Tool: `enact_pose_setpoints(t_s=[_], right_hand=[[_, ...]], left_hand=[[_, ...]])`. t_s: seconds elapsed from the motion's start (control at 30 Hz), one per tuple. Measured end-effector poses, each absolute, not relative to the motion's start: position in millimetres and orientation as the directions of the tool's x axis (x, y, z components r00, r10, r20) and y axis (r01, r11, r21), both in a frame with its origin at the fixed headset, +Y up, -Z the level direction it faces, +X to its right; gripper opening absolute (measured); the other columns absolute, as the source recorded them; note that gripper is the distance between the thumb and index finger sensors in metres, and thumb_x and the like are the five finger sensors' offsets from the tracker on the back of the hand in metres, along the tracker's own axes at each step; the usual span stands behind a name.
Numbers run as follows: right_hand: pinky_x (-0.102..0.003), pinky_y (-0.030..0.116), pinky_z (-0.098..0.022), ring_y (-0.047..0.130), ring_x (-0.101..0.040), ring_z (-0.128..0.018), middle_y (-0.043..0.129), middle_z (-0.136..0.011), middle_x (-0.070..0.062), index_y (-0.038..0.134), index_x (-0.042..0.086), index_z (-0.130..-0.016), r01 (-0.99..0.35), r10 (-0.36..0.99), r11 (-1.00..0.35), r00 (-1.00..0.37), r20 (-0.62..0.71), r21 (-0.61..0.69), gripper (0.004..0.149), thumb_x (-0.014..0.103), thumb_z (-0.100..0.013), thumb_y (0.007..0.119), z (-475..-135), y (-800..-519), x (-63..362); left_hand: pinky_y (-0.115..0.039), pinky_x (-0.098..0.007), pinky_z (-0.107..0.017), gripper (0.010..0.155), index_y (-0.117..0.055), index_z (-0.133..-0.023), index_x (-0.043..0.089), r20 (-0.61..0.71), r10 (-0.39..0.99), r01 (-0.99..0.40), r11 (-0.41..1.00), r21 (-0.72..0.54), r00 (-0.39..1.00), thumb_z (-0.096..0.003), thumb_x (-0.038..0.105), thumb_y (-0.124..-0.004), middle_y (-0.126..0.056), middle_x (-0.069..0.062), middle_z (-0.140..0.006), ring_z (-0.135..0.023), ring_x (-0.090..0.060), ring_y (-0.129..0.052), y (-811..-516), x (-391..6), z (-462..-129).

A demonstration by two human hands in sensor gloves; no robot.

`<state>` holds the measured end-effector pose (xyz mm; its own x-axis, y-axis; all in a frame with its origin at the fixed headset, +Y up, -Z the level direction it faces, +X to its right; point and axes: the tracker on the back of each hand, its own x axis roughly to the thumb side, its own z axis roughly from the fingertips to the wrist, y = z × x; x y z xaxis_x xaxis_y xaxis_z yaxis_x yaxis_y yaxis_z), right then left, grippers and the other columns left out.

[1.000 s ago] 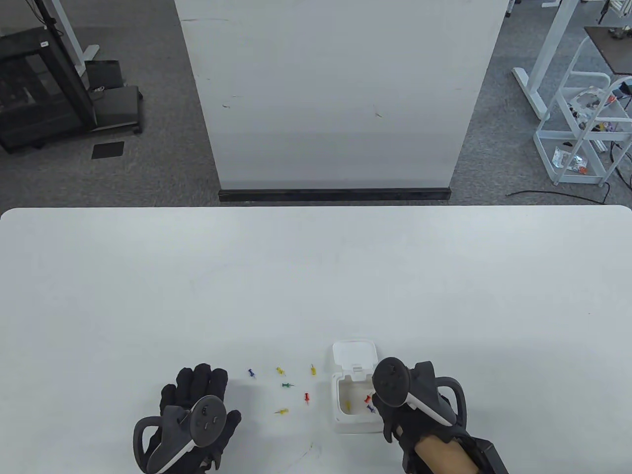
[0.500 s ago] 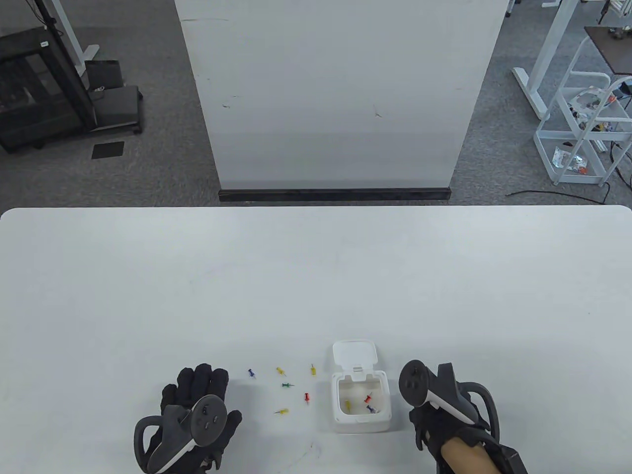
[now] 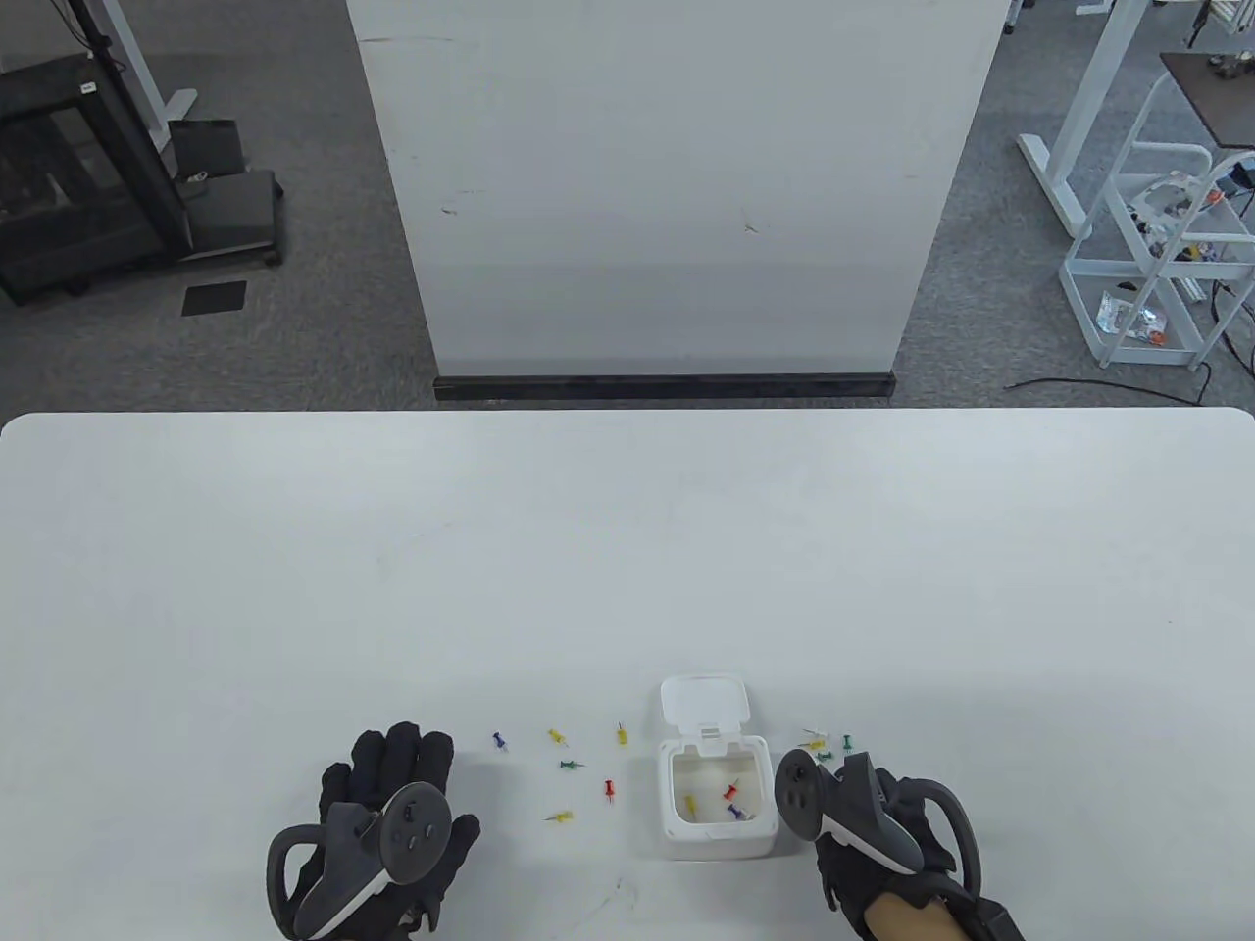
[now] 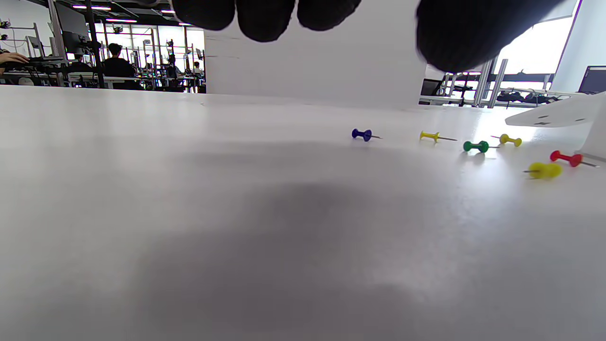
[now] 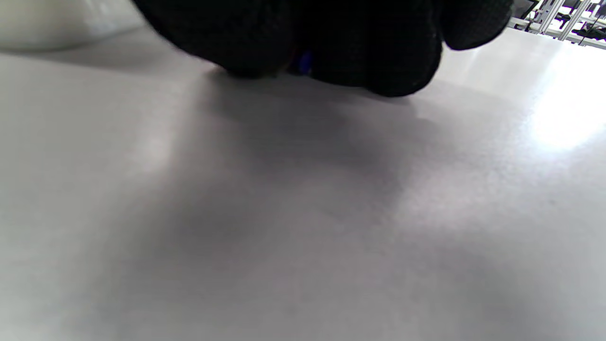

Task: Press to open box and store push pins

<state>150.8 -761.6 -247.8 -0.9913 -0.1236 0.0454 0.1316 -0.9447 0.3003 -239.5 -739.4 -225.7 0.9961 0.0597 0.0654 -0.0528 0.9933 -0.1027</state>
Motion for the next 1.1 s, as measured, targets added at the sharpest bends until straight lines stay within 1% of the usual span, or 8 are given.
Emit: enact_pose_setpoints(t_s=[0.17,0.3,0.37,0.53,0.6,0.7,0.93,1.1], right_hand=[[-0.058,0.066,-0.066,0.085,-0.035,-0.072,0.082,-0.081,-0.005,0.071,0.027,-0.086,0.092,-0.087,-0.945,-0.996,0.031,0.314,0.041,0.035,-0.048,0.083,-250.9,-759.5,154.9],[-0.057,0.068,-0.065,0.087,-0.034,-0.071,0.083,-0.082,-0.004,0.07,0.026,-0.086,-0.007,-0.003,-0.941,-1.0,-0.027,0.337,0.041,0.036,-0.048,0.083,-255.7,-753.3,159.9],[-0.057,0.068,-0.065,0.087,-0.034,-0.071,0.083,-0.082,-0.004,0.071,0.026,-0.086,-0.052,0.038,-0.945,-0.998,-0.048,0.322,0.041,0.035,-0.048,0.083,-256.9,-746.8,159.6],[-0.057,0.067,-0.066,0.086,-0.035,-0.071,0.082,-0.082,-0.005,0.07,0.025,-0.086,-0.242,0.237,-0.934,-0.97,-0.052,0.261,0.042,0.035,-0.048,0.083,-260.5,-713.8,149.7],[-0.057,0.067,-0.065,0.086,-0.035,-0.071,0.082,-0.082,-0.005,0.069,0.024,-0.087,-0.255,0.258,-0.933,-0.966,-0.024,0.255,0.042,0.035,-0.048,0.082,-260.3,-705.8,141.2],[-0.057,0.067,-0.065,0.085,-0.034,-0.07,0.082,-0.082,-0.005,0.069,0.024,-0.087,-0.219,0.234,-0.943,-0.972,0.031,0.251,0.043,0.036,-0.048,0.082,-259.1,-700.3,123.0],[-0.057,0.065,-0.066,0.084,-0.034,-0.072,0.081,-0.083,-0.005,0.068,0.024,-0.088,-0.128,0.158,-0.96,-0.982,0.106,0.248,0.044,0.036,-0.048,0.082,-258.4,-706.4,93.9],[-0.057,0.065,-0.067,0.083,-0.035,-0.073,0.08,-0.084,-0.005,0.067,0.025,-0.089,-0.137,0.169,-0.958,-0.979,0.112,0.251,0.046,0.038,-0.047,0.083,-258.7,-706.9,92.6]], left_hand=[[-0.034,-0.064,-0.078,0.08,-0.033,-0.11,0.027,0.066,0.061,-0.054,0.994,-0.099,0.996,-0.0458,0.06,-0.069,-0.034,-0.01,-0.12,-0.11,-0.044,-0.035,-739.0,-239.6,-225.6],[-0.034,-0.064,-0.078,0.08,-0.033,-0.11,0.027,0.067,0.063,-0.056,0.994,-0.096,0.996,-0.0457,0.06,-0.069,-0.034,-0.01,-0.12,-0.11,-0.044,-0.035,-739.0,-239.9,-225.7],[-0.035,-0.064,-0.078,0.08,-0.033,-0.11,0.027,0.069,0.064,-0.057,0.994,-0.098,0.996,-0.0458,0.06,-0.069,-0.034,-0.01,-0.12,-0.11,-0.044,-0.035,-739.2,-239.8,-225.7],[-0.035,-0.064,-0.078,0.08,-0.033,-0.11,0.027,0.071,0.064,-0.057,0.993,-0.1,0.995,-0.0458,0.06,-0.069,-0.034,-0.01,-0.12,-0.11,-0.044,-0.035,-739.3,-239.6,-225.6],[-0.035,-0.064,-0.078,0.08,-0.033,-0.11,0.027,0.071,0.065,-0.057,0.993,-0.099,0.995,-0.0458,0.06,-0.069,-0.034,-0.01,-0.12,-0.11,-0.044,-0.035,-739.2,-239.7,-225.5],[-0.035,-0.064,-0.078,0.08,-0.033,-0.11,0.027,0.071,0.066,-0.059,0.994,-0.097,0.995,-0.0457,0.06,-0.069,-0.033,-0.01,-0.12,-0.11,-0.044,-0.035,-739.1,-239.9,-225.4],[-0.035,-0.064,-0.078,0.08,-0.033,-0.11,0.027,0.071,0.07,-0.063,0.993,-0.096,0.995,-0.0458,0.06,-0.069,-0.033,-0.01,-0.12,-0.11,-0.044,-0.035,-739.1,-240.6,-225.1],[-0.035,-0.064,-0.078,0.08,-0.033,-0.109,0.027,0.068,0.072,-0.065,0.993,-0.098,0.995,-0.0458,0.06,-0.069,-0.033,-0.01,-0.12,-0.11,-0.044,-0.035,-739.1,-241.4,-225.2]])
